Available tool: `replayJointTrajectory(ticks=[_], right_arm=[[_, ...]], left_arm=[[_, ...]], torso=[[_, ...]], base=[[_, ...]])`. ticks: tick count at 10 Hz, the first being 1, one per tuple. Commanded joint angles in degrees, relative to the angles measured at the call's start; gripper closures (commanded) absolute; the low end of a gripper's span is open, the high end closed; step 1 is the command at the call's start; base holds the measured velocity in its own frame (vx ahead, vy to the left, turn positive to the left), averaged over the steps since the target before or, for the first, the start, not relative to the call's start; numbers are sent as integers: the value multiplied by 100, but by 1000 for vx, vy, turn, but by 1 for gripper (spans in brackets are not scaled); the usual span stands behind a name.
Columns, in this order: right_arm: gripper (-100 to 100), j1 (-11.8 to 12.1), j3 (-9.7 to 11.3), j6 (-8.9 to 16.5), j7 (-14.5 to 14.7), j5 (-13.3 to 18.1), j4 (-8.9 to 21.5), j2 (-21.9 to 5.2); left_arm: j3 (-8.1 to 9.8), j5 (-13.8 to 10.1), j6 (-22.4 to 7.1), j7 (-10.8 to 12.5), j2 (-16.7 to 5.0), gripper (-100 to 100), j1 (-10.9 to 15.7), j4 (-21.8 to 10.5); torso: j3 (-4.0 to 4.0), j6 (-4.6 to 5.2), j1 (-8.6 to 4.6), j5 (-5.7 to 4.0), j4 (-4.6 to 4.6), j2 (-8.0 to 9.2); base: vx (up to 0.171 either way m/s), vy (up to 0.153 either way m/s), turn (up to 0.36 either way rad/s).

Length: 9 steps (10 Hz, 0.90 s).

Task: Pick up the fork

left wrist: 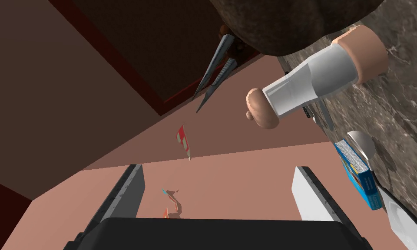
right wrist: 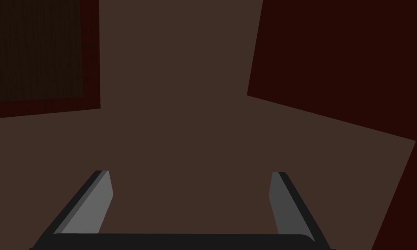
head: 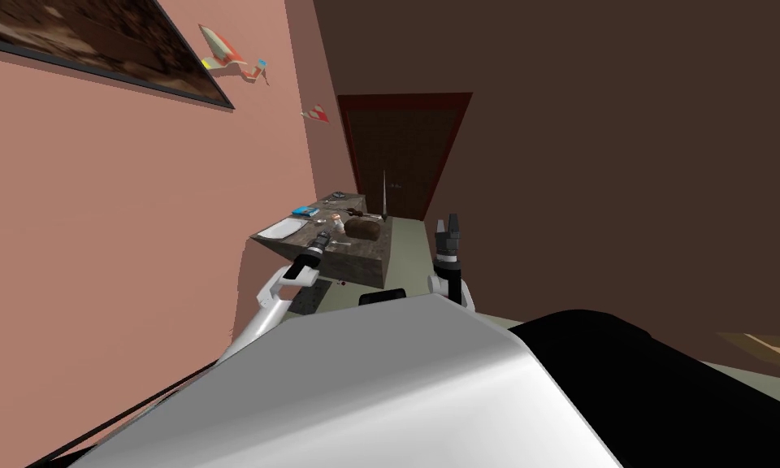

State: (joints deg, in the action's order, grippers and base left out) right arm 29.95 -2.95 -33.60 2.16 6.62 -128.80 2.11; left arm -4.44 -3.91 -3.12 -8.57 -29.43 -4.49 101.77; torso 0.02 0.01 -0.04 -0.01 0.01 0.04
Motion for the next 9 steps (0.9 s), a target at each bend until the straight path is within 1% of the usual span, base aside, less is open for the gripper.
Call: replayJointTrajectory(ticks=[1, 2, 3, 4, 5, 7, 8, 9], right_arm=[[0, 0, 0, 0, 0, 0, 0, 0], [0, 0, 0, 0, 0, 0, 0, 0], [0, 0, 0, 0, 0, 0, 0, 0], [0, 0, 0, 0, 0, 0, 0, 0], [0, 0, 0, 0, 0, 0, 0, 0], [0, 0, 0, 0, 0, 0, 0, 0], [0, 0, 0, 0, 0, 0, 0, 0], [0, 0, 0, 0, 0, 0, 0, 0]], left_arm=[[9, -56, -202, -15, -141, -100, 148, -261], [13, -132, -425, -83, -334, -100, 362, -413], [13, -132, -511, -83, -334, -100, 413, -534], [13, -132, -511, -83, -334, -100, 413, -592], [19, -213, -801, -156, -521, -100, 674, -786], [19, -213, -827, -156, -521, -100, 680, -932], [27, -299, -1123, -235, -699, -100, 948, -1156], [27, -299, -1147, -235, -699, -100, 948, -1248]], torso=[[0, 0, 0, 0, 0, 0], [0, -2, 0, 0, 0, 0], [0, -1, -1, -1, 0, 0], [0, -1, 0, 0, -1, -1], [-1, -1, 2, 1, -1, -3], [-1, -1, 0, 1, -1, -2], [-2, -2, 1, 1, -1, -3], [-1, 0, -1, -1, 0, -3]], base=[[-14, -13, -9], [-15, -20, -11], [-12, -13, -5], [0, 0, 0], [-10, -11, -25], [-7, -10, -3], [-9, -17, -30], [-7, -15, -14]])
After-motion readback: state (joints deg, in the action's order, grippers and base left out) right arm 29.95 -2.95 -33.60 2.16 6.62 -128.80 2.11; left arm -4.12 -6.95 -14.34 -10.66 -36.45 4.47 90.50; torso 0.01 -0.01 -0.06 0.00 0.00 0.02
